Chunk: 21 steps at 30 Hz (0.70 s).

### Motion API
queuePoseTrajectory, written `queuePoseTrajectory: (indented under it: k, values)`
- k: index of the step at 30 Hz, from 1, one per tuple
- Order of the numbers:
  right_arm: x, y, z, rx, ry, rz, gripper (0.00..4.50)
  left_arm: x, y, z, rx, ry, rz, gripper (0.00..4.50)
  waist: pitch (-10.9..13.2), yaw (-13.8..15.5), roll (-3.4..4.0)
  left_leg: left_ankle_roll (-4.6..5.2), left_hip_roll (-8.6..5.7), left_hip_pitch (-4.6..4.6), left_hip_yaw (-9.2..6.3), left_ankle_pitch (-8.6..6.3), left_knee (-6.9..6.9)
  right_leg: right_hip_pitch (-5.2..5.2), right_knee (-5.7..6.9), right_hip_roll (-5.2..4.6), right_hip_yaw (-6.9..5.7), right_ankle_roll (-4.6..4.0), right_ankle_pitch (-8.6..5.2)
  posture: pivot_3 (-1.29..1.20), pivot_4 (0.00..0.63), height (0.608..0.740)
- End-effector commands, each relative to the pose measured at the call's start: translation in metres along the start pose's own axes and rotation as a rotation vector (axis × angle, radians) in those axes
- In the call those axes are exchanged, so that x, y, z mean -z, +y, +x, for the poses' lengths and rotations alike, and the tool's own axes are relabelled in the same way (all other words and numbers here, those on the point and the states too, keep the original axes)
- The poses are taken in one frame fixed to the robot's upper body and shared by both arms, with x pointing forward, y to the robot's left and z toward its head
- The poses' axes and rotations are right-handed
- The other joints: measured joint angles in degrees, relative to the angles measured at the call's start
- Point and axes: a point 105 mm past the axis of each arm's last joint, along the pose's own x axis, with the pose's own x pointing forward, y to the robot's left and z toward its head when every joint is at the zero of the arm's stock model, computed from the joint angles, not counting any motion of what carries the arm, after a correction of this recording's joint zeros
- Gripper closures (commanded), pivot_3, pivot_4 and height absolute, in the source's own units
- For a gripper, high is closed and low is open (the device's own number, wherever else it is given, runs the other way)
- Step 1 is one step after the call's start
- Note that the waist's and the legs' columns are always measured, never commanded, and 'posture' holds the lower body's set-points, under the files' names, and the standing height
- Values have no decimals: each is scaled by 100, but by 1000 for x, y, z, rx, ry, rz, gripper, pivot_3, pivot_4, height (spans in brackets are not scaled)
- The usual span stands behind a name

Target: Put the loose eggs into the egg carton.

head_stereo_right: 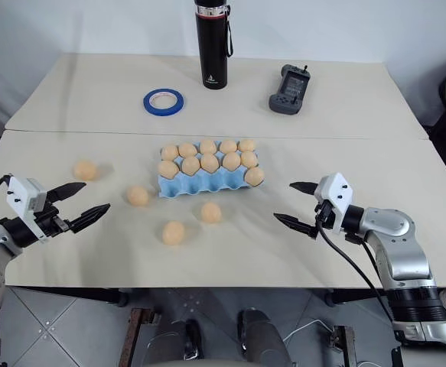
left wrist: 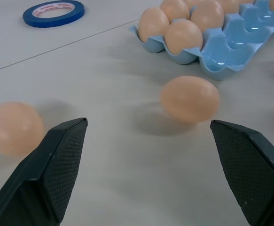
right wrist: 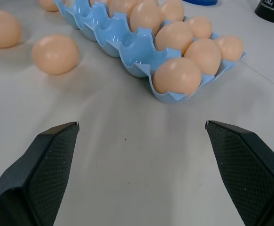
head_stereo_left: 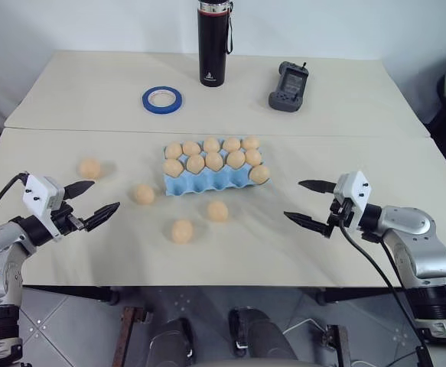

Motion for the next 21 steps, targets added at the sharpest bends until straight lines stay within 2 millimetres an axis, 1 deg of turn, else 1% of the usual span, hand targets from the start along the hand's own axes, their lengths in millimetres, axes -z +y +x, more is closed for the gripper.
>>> queuePoseTrajectory:
  k: [1,5,8,11,14,17,21]
  values:
    - [-11,-9,-6,31,-15,-40,0,-17,1,-1,26,-49,44,25,0,0,0,0,0,0,0,0,0,0,0,0,0,0,0,0,150,740]
    - [-12,-10,-6,25,-15,-45,0,-20,3,-3,39,-73,53,25,0,1,0,0,0,0,0,0,1,0,0,0,-1,0,0,0,150,740]
    - [-17,-9,-6,21,-28,-41,0,-22,3,-7,61,-95,66,25,0,-10,0,0,0,0,0,0,2,0,2,1,0,0,0,0,150,740]
    - [-27,5,-6,-31,-41,-18,0,-22,0,-20,118,-131,118,25,0,1,2,-1,1,0,0,0,1,-1,0,1,-1,0,0,0,150,740]
    - [-34,16,-4,-48,-52,1,0,-18,-1,-27,160,-140,135,25,0,-2,1,-4,4,-1,-1,-2,-2,-1,-2,2,-2,-3,-2,0,150,740]
    - [-36,24,-3,-48,-47,4,0,-16,-3,-31,189,-153,132,25,0,4,1,-1,3,-1,-3,-4,2,1,-1,0,-4,-3,-2,0,150,740]
    - [-39,39,5,-70,-37,32,0,-17,-11,-35,261,-198,120,25,-1,-2,-1,14,2,-2,-4,-11,6,3,-1,-4,-5,-3,-1,0,150,740]
